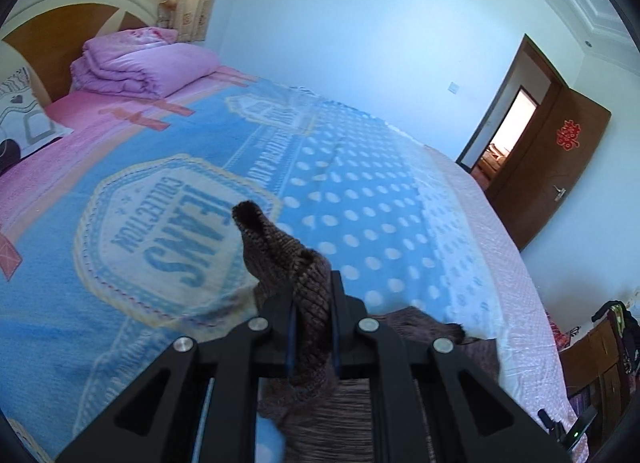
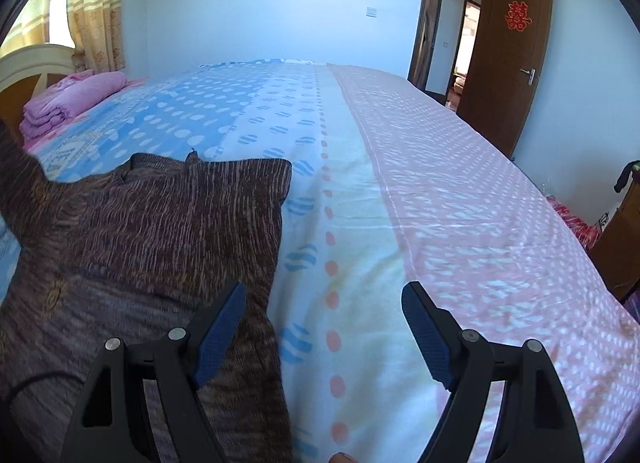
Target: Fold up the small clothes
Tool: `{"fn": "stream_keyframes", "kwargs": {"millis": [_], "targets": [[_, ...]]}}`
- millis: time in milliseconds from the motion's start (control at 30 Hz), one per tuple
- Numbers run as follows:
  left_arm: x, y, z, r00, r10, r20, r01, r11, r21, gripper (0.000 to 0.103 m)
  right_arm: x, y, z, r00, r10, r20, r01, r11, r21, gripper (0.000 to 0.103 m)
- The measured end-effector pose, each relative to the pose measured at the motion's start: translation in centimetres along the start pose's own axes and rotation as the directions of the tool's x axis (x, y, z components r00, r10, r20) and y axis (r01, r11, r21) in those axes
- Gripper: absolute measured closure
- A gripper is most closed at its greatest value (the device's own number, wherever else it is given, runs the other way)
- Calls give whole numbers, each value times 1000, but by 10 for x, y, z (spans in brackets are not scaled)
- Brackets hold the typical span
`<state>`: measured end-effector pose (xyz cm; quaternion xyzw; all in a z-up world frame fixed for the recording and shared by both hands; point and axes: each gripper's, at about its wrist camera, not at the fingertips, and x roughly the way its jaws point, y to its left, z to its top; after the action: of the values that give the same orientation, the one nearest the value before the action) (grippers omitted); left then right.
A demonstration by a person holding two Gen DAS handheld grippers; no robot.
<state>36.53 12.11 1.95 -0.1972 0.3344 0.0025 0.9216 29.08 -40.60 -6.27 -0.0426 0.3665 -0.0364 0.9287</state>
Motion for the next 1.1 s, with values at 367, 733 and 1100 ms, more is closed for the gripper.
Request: {"fn": "stream_keyframes", "kwargs": {"millis": [367,733,1100], "targets": [[26,-89,-19,994,-94,-62,97,994,42,90,-20,-24,-29,999,32,13,-32,999,35,22],[82,-170,-113,991,-11,-131,38,979,202,87,-7,-9,-49,996,84,-18,-83,996,18,22],[40,-208,-179,998,4,-68,35,832,554,34,-4,-8,-60,996,94,9,-94,996,1,22]]}}
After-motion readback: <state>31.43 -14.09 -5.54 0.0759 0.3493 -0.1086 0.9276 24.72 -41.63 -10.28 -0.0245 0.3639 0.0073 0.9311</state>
